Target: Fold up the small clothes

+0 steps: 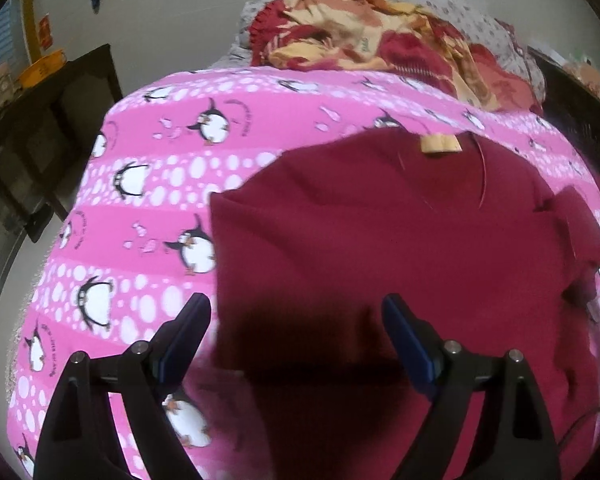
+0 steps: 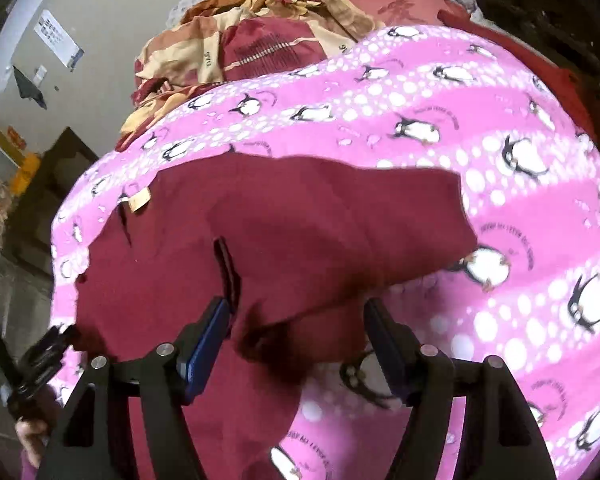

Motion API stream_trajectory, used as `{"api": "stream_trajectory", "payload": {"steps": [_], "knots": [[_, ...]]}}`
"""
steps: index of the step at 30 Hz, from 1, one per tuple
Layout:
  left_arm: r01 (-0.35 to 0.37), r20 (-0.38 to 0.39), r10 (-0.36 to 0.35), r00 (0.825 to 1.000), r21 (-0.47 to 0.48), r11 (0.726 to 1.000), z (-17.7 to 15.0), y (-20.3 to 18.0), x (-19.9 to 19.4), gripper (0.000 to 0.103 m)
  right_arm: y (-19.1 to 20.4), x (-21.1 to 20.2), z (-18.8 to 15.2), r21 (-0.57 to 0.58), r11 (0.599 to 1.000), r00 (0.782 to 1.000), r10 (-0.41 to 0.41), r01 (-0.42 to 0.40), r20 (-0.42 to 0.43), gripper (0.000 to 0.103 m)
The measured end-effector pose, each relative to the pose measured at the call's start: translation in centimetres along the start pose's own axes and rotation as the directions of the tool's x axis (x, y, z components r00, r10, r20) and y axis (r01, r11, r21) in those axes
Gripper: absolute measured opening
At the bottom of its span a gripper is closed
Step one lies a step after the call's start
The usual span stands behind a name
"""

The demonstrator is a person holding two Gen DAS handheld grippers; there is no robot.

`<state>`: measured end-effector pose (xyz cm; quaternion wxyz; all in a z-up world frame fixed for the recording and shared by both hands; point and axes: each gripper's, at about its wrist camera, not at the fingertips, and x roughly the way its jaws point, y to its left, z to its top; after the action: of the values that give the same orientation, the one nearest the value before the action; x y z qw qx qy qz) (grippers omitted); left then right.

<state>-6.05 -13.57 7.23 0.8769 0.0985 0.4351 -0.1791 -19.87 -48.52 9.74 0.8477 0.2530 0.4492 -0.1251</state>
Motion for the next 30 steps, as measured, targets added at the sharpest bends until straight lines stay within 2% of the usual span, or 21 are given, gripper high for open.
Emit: {"api": "stream_trajectory", "payload": {"steps": [6,10,16,20,30], "knots": [[-0.021,-0.025,0.021,0.999,-0.001,1.0,-0.2,-0.8,1.6,0.087,6.9,1.7,-0.8,-0.177,0.978,0.994,0.11,-0.112,-0.021,0.074],[-0.036,-0.038,0.036,0.999,-0.007,0.999,-0.2,-0.8,2.5,0.086,10.5,4.8,-0.1,-0.266,0.959,0.996,0.089,-0.094,-0.031,0.074],[-0.046,-0.054,0.046,0.997,0.001,0.999,-0.3,-0.9,3.7,0.086,10.5,9.7,1.8,-0.197,0.977,0.993,0.063,-0.081,-0.098,0.074],[-0.051,-0.069,0.051,0.996,0.004,0.999,-0.5,-0.8,4.4,0.086,10.2,11.4,2.0,-0.209,0.978,0.995,-0.012,-0.008,-0.096,0.073],[-0.029,-0.055,0.026,0.998,-0.04,0.999,-0.3,0.2,2.7,0.086,9.9,7.5,0.6,-0.242,0.97,0.995,-0.017,-0.008,-0.101,0.074]]}}
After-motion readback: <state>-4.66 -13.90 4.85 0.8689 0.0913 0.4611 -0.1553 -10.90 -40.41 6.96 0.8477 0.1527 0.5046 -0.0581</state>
